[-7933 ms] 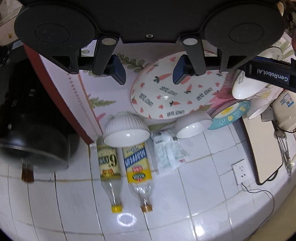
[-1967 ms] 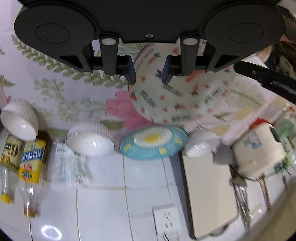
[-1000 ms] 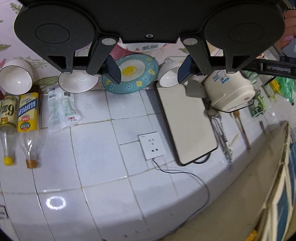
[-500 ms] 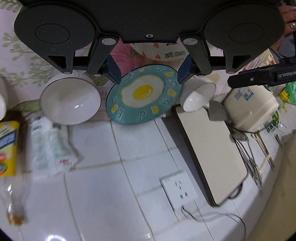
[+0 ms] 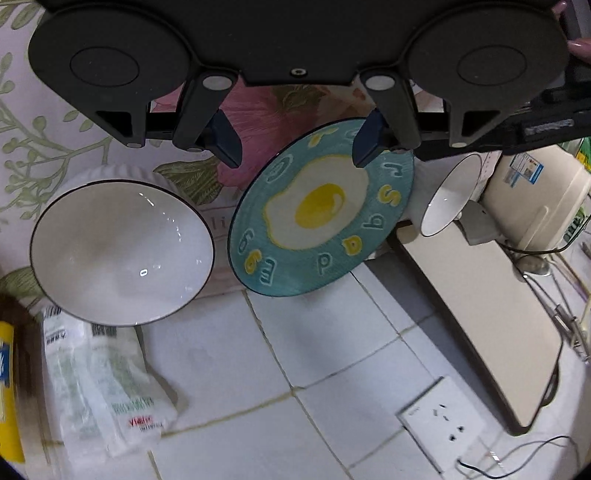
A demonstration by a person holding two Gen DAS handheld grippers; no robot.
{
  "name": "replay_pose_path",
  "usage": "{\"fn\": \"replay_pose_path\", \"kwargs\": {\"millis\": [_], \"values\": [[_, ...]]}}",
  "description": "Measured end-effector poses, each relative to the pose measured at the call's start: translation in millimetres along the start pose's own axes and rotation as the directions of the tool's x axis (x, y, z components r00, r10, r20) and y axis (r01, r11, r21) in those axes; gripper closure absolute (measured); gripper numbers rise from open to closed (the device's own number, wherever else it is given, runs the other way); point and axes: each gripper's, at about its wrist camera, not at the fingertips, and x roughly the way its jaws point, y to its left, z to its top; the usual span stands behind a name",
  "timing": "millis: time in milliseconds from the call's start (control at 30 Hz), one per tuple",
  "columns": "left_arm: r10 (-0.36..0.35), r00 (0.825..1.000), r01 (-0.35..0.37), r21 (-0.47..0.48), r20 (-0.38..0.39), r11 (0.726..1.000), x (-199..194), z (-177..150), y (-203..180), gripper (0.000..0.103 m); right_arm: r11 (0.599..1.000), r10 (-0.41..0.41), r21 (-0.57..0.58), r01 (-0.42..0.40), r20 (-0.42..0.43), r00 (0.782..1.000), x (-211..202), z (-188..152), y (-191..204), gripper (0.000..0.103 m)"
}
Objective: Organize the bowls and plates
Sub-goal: 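Reach both grippers to the teal egg plate rim and close on it, then lift the teal egg plate upright with both grippers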
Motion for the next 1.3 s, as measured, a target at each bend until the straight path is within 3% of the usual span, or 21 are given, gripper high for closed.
{"fn": "replay_pose_path", "kwargs": {"millis": [100, 200, 333, 433, 533, 567, 867, 967, 1167, 1300], "values": [[0.006, 0.999, -0.007, -0.025, -0.034, 1.0, 9, 4, 2, 0.024, 0.999, 0.0, 0.044, 0.0, -0.014, 1.0, 8, 3, -3, 0.032], [0.006, 0.998, -0.01, -0.052, -0.063, 0.999, 18, 7, 4, 0.041, 0.995, -0.01, 0.103, 0.012, -0.021, 1.0, 15, 5, -9, 0.037], [0.006, 0.998, -0.01, -0.07, -0.069, 0.998, 24, 7, 4, 0.054, 0.984, -0.019, 0.175, 0.023, -0.023, 1.0, 22, 4, -15, 0.051], [0.015, 0.997, -0.021, -0.078, -0.077, 0.997, 28, 8, 4, 0.07, 0.984, -0.039, 0.176, 0.041, -0.013, 0.999, 26, 3, -13, 0.064], [0.009, 0.997, -0.016, -0.099, -0.08, 0.995, 33, 6, 6, 0.077, 0.984, -0.074, 0.164, 0.076, -0.014, 0.997, 32, 4, -13, 0.079], [0.005, 0.997, -0.013, -0.106, -0.078, 0.994, 34, 6, 7, 0.078, 0.982, -0.081, 0.168, 0.082, -0.017, 0.997, 34, 4, -15, 0.085], [-0.019, 0.999, 0.01, -0.191, -0.048, 0.981, 39, 6, 17, 0.079, 0.98, -0.043, 0.195, 0.048, -0.032, 0.999, 39, 8, -29, 0.086], [-0.027, 0.999, 0.019, -0.16, -0.046, 0.987, 39, 5, 13, 0.087, 0.981, -0.03, 0.189, 0.036, -0.036, 0.999, 38, 8, -31, 0.086], [0.052, 0.998, -0.054, -0.076, -0.029, 0.996, 35, 5, -2, 0.083, 0.991, -0.117, 0.064, 0.117, -0.006, 0.993, 32, 4, -2, 0.083], [0.02, 0.999, -0.023, -0.074, -0.047, 0.997, 29, 5, -2, 0.083, 0.993, -0.099, 0.067, 0.099, -0.009, 0.995, 26, 8, -3, 0.082]]}}
